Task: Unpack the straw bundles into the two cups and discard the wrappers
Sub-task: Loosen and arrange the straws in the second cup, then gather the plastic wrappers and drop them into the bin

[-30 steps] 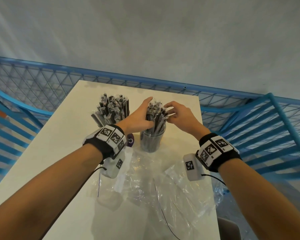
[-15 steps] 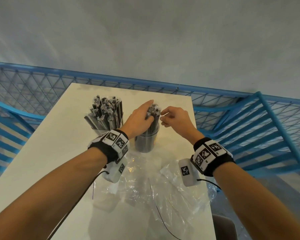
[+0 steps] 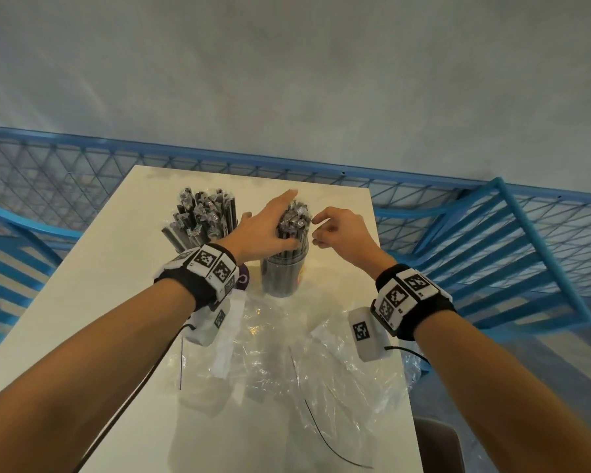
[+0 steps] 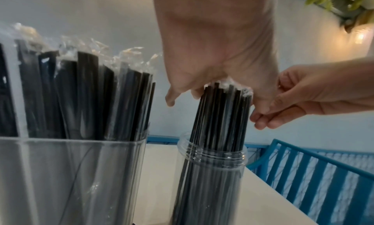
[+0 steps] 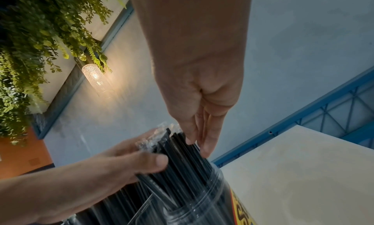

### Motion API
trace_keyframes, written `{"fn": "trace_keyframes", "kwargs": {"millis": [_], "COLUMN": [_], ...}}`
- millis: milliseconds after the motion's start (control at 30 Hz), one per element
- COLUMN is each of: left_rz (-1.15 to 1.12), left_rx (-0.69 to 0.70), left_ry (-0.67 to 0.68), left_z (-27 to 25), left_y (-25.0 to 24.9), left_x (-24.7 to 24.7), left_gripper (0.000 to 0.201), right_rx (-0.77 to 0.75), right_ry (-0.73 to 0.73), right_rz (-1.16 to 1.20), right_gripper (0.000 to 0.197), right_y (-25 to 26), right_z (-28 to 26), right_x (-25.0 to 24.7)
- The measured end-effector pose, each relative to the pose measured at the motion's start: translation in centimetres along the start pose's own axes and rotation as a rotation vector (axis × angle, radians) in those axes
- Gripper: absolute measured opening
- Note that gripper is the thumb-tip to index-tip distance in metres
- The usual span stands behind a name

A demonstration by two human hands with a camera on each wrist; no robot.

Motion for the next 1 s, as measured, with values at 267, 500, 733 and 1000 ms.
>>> {"fn": "trace_keyframes", "kwargs": {"millis": [267, 500, 733, 1000], "left_rz": [0.006, -0.224, -0.132, -0.052], "left_rx": [0.08, 0.108, 0.093, -0.039], "left_ry": [-0.074, -0.325, -0.148, 0.002], "left_z": [-2.0, -7.9, -11.7, -14.8], "left_y": [-1.0, -3.3, -2.3, 1.1], "left_x": [-2.5, -4.9, 1.7, 6.4], "left_gripper": [0.093, 0.051, 0.032, 0.038], "right_rx": [-0.062, -0.041, 0.168, 0.172], "right_ry": [0.17, 0.51, 0.923, 0.79], "right_rz": [-0.233, -0.377, -0.514, -0.55], "right_gripper": [0.02, 0.05, 0.123, 0.114], "right_y": [1.9, 0.7, -5.0, -8.4], "right_z": [-2.1, -7.5, -15.8, -21.6], "right_x": [-3.5, -6.7, 0.9, 7.2]}}
Point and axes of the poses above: each hand's wrist, its own z-axis towards the middle knuckle, its own x-axis out of the palm, y = z × x, the point moved 1 cm from there along z, towards the middle knuckle, and after that the axes turned 15 degrees about -x, right-handed, at the moved point
